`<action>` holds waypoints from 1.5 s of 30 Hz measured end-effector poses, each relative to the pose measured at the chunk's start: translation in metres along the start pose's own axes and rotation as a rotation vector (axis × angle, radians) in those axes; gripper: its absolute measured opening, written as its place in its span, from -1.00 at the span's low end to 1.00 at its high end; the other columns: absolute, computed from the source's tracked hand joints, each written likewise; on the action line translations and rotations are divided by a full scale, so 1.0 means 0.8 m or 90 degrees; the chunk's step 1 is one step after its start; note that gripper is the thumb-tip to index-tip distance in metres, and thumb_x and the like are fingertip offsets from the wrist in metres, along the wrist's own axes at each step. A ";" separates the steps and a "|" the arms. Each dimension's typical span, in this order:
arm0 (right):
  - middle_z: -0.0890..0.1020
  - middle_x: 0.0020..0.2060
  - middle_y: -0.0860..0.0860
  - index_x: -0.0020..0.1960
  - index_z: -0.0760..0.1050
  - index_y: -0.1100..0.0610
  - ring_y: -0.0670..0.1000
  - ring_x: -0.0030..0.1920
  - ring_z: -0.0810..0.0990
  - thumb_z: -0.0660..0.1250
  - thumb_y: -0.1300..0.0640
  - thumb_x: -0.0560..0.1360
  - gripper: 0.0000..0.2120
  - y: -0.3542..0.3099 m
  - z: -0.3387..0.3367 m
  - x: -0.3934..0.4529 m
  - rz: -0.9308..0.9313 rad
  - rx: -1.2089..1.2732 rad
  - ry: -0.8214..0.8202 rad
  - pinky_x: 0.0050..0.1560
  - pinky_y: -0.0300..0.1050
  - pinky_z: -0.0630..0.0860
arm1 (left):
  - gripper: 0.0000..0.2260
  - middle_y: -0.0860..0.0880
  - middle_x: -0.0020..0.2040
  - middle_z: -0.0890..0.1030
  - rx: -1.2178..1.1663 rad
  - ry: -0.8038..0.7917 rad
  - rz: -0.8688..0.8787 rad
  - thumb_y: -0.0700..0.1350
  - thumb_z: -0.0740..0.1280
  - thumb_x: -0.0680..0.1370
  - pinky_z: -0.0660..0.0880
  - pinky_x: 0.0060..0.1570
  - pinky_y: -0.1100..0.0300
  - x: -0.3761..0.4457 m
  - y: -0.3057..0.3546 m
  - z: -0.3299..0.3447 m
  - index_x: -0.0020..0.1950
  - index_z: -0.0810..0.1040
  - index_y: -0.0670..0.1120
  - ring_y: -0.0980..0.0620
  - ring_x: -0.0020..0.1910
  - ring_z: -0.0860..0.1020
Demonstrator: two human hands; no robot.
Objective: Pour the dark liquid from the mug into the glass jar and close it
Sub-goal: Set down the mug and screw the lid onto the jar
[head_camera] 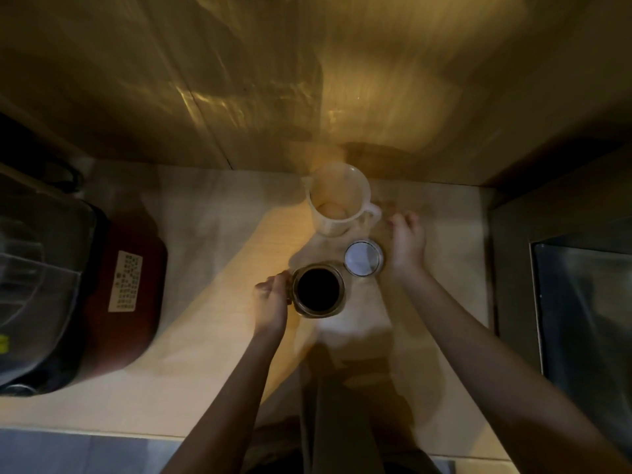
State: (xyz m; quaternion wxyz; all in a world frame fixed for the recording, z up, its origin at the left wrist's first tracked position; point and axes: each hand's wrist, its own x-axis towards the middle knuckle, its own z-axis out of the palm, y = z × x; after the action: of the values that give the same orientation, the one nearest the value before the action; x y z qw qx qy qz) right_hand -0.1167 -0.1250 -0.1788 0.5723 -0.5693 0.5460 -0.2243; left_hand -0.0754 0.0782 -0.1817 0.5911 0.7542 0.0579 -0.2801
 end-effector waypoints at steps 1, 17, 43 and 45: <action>0.50 -0.26 -0.06 -0.14 0.47 0.12 -0.09 -0.24 0.46 0.26 0.31 0.52 -0.88 0.008 -0.007 -0.004 -0.016 -0.037 -0.041 -0.23 -0.34 0.42 | -0.62 0.01 -0.51 0.43 0.020 -0.009 0.010 -0.19 0.16 0.55 0.30 -0.48 0.37 0.000 0.001 -0.002 -0.48 0.43 -0.08 0.23 -0.56 0.38; 0.39 0.36 0.09 0.45 0.19 0.15 0.12 0.36 0.31 0.56 0.07 0.28 -0.13 0.042 -0.043 -0.059 -0.228 -0.473 -0.225 0.28 -0.05 0.31 | -0.29 0.03 0.44 0.30 0.400 -0.270 0.224 0.06 0.22 0.31 0.28 0.37 -0.05 -0.024 0.030 -0.049 0.47 0.15 0.02 0.02 0.42 0.25; 0.49 0.24 -0.06 0.34 0.34 -0.01 0.05 0.21 0.46 0.49 -0.13 0.27 -0.29 -0.072 -0.019 -0.142 -0.642 -0.762 -0.539 0.20 0.05 0.35 | -0.17 0.01 0.24 0.56 0.346 -0.286 0.240 0.12 0.54 0.10 0.44 0.15 0.17 -0.013 0.022 -0.036 0.33 0.38 -0.01 0.05 0.18 0.50; 0.46 0.26 -0.06 0.37 0.32 -0.04 0.06 0.20 0.44 0.47 -0.13 0.29 -0.29 -0.074 -0.012 -0.146 -0.683 -0.850 -0.527 0.18 0.05 0.31 | -0.18 0.00 0.22 0.57 0.340 -0.281 0.235 0.12 0.54 0.09 0.46 0.14 0.14 -0.013 0.021 -0.035 0.31 0.39 -0.02 0.03 0.18 0.52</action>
State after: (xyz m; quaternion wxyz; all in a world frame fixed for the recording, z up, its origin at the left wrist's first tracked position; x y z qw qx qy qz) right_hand -0.1389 -0.0411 -0.0806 0.0971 -0.9878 -0.0190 0.1205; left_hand -0.0674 0.1018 -0.1582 0.4126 0.8007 -0.2826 -0.3298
